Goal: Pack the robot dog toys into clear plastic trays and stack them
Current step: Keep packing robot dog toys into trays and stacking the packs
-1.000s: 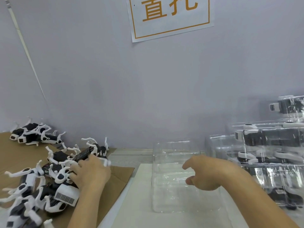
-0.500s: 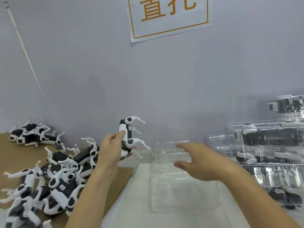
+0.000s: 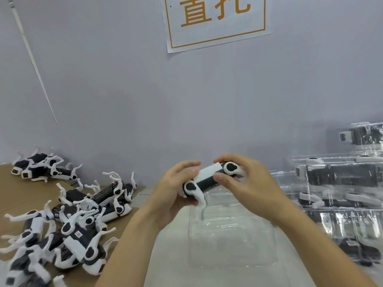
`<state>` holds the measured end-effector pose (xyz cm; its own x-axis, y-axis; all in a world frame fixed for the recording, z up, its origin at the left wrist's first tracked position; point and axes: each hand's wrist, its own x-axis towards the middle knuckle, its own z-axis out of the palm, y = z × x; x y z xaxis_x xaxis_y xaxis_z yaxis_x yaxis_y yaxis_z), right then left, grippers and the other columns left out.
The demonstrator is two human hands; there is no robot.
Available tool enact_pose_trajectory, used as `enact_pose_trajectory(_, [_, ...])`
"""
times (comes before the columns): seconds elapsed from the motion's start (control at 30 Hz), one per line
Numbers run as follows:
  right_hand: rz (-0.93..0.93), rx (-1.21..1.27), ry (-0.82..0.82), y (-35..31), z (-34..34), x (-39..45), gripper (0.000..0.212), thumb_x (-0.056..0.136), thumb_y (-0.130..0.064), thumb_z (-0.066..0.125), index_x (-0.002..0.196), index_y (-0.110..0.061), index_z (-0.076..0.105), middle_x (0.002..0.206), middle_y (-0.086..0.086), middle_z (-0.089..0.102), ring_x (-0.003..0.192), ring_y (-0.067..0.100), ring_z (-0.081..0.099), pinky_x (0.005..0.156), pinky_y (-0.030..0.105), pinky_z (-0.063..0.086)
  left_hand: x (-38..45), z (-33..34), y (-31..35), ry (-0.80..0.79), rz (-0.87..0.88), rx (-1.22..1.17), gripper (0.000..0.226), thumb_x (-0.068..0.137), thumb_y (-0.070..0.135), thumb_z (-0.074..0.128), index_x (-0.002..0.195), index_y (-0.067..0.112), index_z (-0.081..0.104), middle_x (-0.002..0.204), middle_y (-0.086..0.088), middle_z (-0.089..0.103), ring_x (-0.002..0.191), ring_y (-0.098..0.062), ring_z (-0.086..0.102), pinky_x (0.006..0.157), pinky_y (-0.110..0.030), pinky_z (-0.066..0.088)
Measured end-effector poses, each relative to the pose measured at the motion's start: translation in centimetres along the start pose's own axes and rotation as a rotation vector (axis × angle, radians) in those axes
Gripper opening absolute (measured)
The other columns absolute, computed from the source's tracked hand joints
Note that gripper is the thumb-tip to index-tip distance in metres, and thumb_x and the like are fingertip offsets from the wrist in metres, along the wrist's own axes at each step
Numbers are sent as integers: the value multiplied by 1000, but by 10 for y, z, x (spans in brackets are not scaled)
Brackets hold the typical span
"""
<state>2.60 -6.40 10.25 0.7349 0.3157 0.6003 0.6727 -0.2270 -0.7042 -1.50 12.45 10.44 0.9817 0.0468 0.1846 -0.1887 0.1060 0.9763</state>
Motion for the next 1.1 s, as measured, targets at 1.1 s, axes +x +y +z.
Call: enact_pose_trajectory(1.1, [-47, -596, -149, 33, -6, 0, 57, 90, -17, 63, 127, -53, 37, 98, -12, 56, 98, 17, 54, 82, 38, 45, 24, -2, -86, 306, 156, 628, 23, 95, 14, 63, 104, 36, 60, 111, 19, 62, 108, -4, 57, 79, -11, 41])
